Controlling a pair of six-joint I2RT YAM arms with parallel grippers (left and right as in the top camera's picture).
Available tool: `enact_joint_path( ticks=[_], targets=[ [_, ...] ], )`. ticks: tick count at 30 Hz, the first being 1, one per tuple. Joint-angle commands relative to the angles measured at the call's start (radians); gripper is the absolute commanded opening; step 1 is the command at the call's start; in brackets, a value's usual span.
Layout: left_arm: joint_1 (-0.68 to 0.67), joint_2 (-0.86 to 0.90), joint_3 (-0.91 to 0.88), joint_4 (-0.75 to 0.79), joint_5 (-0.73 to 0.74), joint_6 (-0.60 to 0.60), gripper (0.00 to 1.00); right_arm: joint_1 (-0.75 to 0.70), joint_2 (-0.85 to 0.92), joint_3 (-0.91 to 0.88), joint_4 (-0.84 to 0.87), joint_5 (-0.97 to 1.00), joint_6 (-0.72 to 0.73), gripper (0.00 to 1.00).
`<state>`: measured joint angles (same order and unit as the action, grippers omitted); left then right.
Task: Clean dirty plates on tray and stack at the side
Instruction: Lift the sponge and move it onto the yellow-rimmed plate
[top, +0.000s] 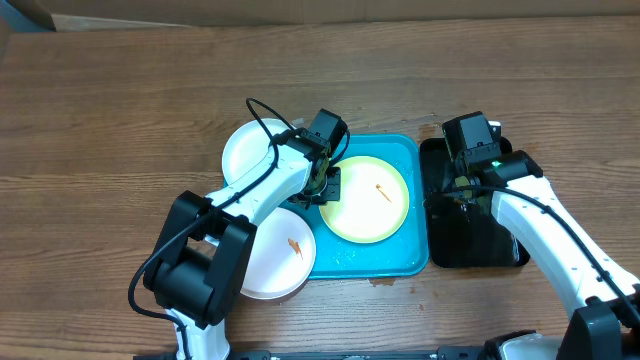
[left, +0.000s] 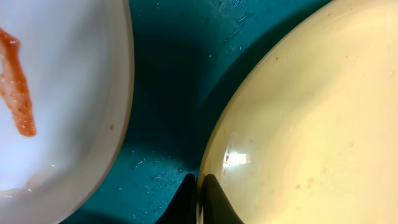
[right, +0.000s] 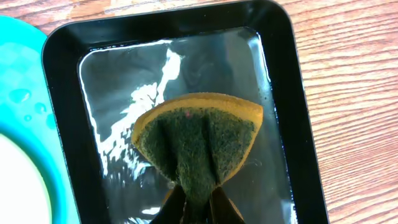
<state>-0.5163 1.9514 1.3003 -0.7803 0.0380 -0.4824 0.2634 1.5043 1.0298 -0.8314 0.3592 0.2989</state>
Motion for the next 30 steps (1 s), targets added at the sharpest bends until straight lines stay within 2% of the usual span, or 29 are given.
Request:
enact_joint_path(
  ticks=[1, 11, 15, 18, 24, 30],
  targets=[
    [0.007, 0.018, -0.009, 0.003, 0.000, 0.010, 0.04, 0.005, -0.018, 0.021, 0.003, -0.041, -0.049, 0.04],
    [0.007, 0.018, -0.009, 0.004, 0.000, 0.006, 0.04, 0.005, -0.018, 0.021, 0.034, -0.072, 0.000, 0.04],
    [0.007, 0.018, -0.009, 0.008, 0.005, 0.003, 0.04, 0.006, -0.018, 0.021, 0.099, -0.323, -0.015, 0.04],
    [0.007, 0.018, -0.009, 0.011, 0.005, 0.003, 0.04, 0.018, -0.018, 0.021, 0.120, -0.410, -0.018, 0.04],
    [0.007, 0.018, -0.009, 0.010, 0.005, 0.003, 0.04, 0.092, -0.011, 0.021, 0.142, -0.399, -0.068, 0.04],
    [0.007, 0.018, -0.009, 0.011, 0.007, 0.003, 0.04, 0.183, 0.042, 0.019, 0.173, -0.248, -0.101, 0.04]
  ],
)
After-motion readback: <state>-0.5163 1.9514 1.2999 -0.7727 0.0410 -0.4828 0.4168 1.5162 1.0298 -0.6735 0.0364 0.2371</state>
